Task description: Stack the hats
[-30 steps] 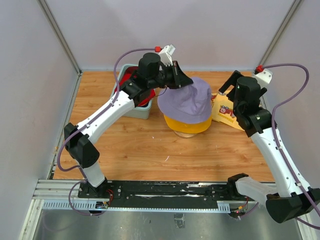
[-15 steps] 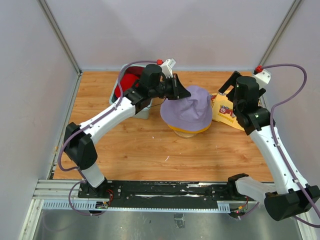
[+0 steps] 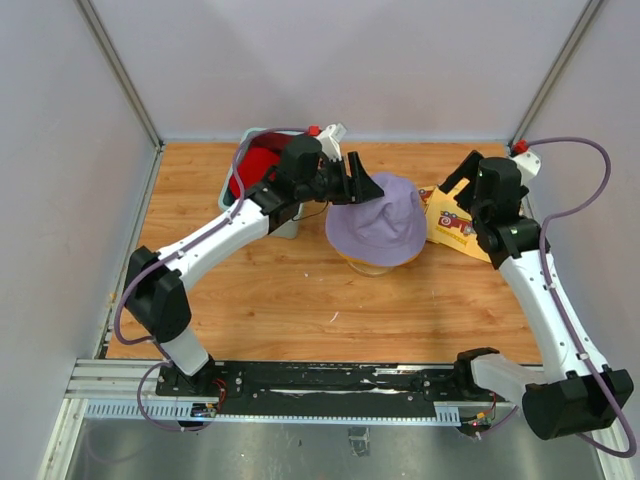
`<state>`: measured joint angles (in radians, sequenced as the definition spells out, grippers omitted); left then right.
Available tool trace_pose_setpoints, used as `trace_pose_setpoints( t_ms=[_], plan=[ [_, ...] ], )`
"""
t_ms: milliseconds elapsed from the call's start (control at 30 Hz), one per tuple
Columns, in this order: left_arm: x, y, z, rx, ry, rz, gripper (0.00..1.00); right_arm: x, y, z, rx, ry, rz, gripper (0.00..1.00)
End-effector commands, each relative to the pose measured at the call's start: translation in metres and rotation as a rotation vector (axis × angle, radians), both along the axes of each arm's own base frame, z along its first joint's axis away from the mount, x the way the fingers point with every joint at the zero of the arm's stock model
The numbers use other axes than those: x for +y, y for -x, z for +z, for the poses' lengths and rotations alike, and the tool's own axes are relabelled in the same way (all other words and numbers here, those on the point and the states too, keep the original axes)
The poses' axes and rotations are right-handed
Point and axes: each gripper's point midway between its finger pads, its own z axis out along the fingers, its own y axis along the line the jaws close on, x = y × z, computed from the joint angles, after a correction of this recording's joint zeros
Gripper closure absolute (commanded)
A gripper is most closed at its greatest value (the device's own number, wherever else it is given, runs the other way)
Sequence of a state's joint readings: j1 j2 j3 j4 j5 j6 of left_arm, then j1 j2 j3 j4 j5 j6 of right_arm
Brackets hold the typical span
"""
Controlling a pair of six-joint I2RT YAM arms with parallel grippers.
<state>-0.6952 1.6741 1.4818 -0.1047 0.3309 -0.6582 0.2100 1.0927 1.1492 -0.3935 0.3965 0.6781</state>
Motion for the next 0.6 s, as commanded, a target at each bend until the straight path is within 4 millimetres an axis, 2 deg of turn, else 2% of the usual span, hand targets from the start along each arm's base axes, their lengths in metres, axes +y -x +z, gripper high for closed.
trace_pose_setpoints(
  t_ms=[0, 200, 300, 433, 567],
  plan=[
    [0.021, -0.005, 0.041, -0.078, 0.073, 0.097, 0.38, 0.003, -0.003, -0.012, 0.008, -0.091, 0.035, 0.09],
    [0.058, -0.013, 0.052, -0.080, 0.133, 0.247, 0.31, 0.005, -0.009, -0.030, -0.004, -0.237, 0.089, 0.09],
    [0.084, -0.016, 0.048, -0.065, 0.163, 0.353, 0.27, 0.009, -0.011, -0.041, -0.011, -0.320, 0.120, 0.08],
    [0.106, -0.012, 0.018, 0.019, 0.218, 0.422, 0.26, 0.015, -0.012, -0.058, -0.017, -0.445, 0.169, 0.08],
    [0.110, 0.001, -0.014, 0.111, 0.292, 0.423, 0.26, 0.023, -0.016, -0.069, -0.075, -0.597, 0.243, 0.09]
  ],
)
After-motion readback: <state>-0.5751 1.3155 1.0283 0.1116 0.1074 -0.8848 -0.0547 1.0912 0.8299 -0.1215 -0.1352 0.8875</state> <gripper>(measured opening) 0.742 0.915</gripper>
